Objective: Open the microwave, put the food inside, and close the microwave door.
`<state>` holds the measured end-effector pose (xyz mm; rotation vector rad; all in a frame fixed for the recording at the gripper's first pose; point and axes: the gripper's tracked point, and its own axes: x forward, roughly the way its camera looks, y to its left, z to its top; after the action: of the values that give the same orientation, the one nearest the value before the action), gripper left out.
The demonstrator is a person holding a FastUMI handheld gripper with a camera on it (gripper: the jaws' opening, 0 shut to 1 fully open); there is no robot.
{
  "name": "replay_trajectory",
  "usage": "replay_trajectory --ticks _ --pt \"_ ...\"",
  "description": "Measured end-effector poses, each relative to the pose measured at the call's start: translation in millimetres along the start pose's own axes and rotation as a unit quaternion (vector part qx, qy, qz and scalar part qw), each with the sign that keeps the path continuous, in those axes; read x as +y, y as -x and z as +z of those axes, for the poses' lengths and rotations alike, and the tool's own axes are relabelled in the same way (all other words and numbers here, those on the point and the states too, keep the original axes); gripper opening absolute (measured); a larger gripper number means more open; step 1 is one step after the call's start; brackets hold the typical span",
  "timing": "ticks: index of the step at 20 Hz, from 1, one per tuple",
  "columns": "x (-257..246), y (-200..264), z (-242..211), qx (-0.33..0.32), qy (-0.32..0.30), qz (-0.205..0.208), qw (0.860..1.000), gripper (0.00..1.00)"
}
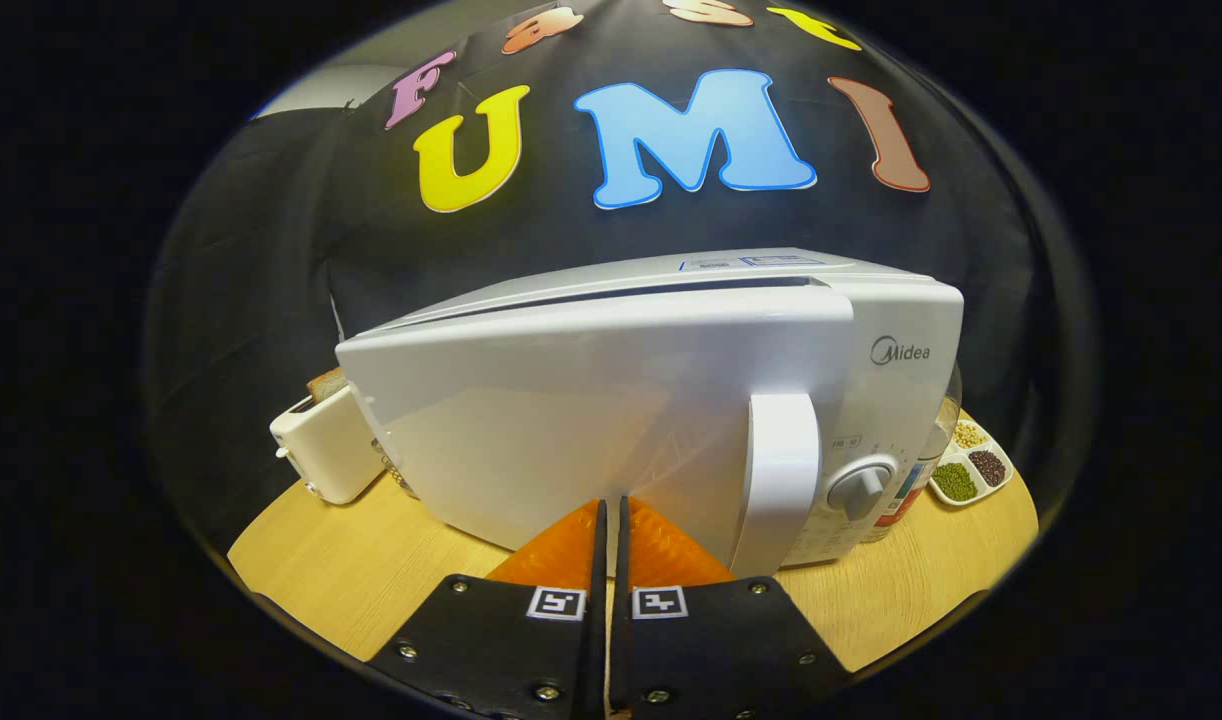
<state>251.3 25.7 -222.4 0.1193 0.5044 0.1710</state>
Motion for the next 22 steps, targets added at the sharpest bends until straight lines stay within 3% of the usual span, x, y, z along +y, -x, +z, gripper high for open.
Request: replay_trajectory --ticks 11,22 --pt "1.3 -16.5 1.9 0.012 0.034 -0.022 0.999 0.01" --pt "30.7 97.0 50.1 -0.083 0.059 -0.03 0.994 0.01"
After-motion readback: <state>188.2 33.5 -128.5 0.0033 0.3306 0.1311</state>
